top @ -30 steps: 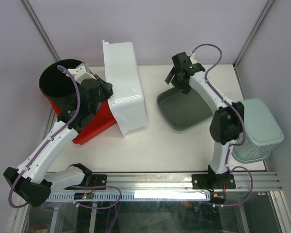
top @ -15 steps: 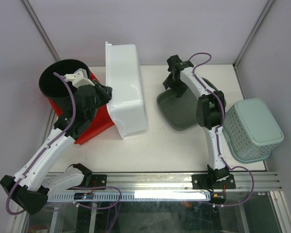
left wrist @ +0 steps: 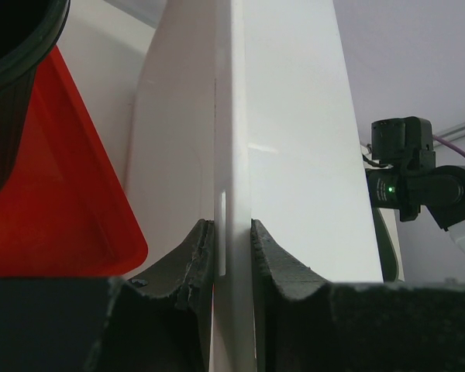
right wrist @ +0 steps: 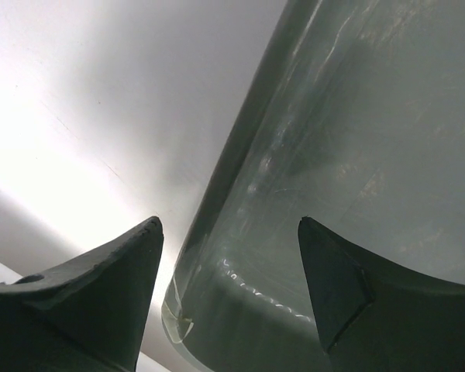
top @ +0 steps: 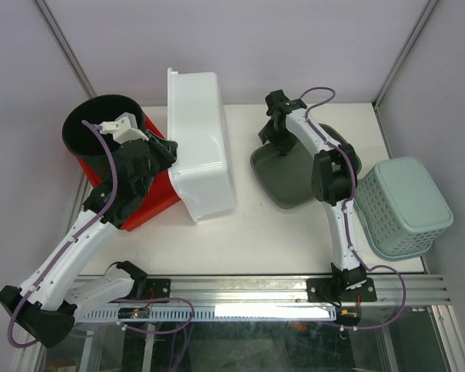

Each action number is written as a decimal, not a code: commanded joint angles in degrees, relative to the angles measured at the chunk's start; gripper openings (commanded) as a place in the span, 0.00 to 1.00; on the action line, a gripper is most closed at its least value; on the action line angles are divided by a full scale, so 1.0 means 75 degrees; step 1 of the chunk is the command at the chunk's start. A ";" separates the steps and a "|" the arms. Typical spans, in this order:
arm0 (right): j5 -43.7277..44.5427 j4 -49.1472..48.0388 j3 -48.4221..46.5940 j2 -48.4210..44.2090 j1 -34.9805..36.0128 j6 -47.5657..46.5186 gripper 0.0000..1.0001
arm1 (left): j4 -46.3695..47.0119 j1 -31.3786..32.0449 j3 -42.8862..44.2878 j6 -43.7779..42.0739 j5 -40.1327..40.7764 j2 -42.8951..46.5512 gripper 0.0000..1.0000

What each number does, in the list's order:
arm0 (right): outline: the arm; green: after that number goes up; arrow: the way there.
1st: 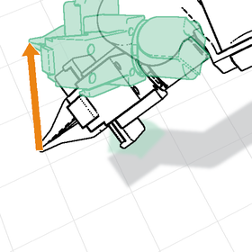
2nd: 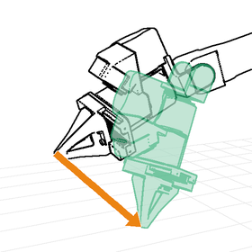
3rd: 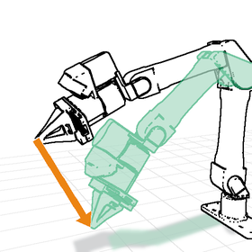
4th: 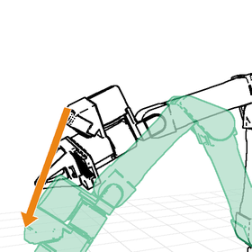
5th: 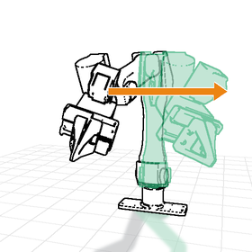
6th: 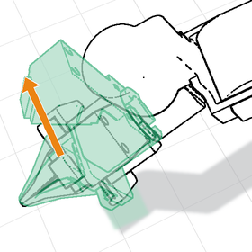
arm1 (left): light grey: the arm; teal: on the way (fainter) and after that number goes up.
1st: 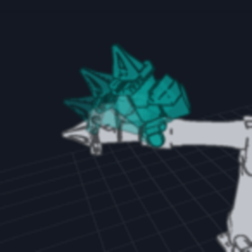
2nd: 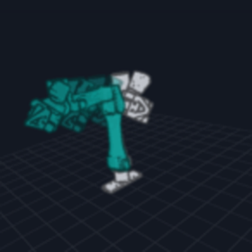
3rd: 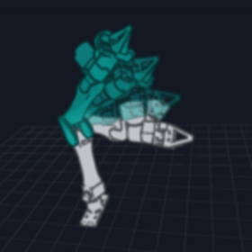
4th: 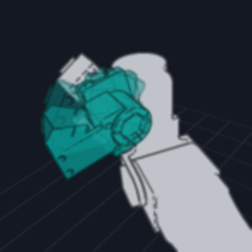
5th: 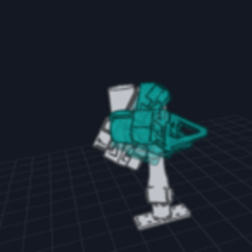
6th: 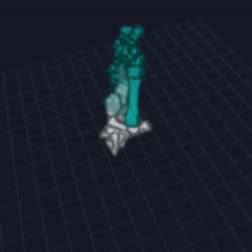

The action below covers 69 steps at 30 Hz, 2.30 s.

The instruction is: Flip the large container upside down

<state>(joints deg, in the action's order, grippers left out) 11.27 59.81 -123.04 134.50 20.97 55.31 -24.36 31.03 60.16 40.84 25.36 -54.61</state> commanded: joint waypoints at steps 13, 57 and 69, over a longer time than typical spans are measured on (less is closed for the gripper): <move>0.0179 -0.0305 -0.0683 0.0395 -0.0059 0.0304 0.72 | 0.0353 -0.0053 -0.0158 -0.0011 -0.0156 0.0244 0.00; -0.5939 -0.4641 0.2950 -0.4402 0.0220 -0.1901 0.00 | 0.0463 -0.0050 -0.0357 0.0379 -0.0462 0.0190 0.00; -0.9910 -1.1182 0.7096 -0.5724 -0.1898 0.1272 0.00 | 0.0553 -0.0047 -0.0384 0.0400 -0.0526 0.0118 0.00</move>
<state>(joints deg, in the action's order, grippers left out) -49.91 -1.08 -74.24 95.02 11.11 55.00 -21.12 31.00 58.13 42.48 22.98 -53.98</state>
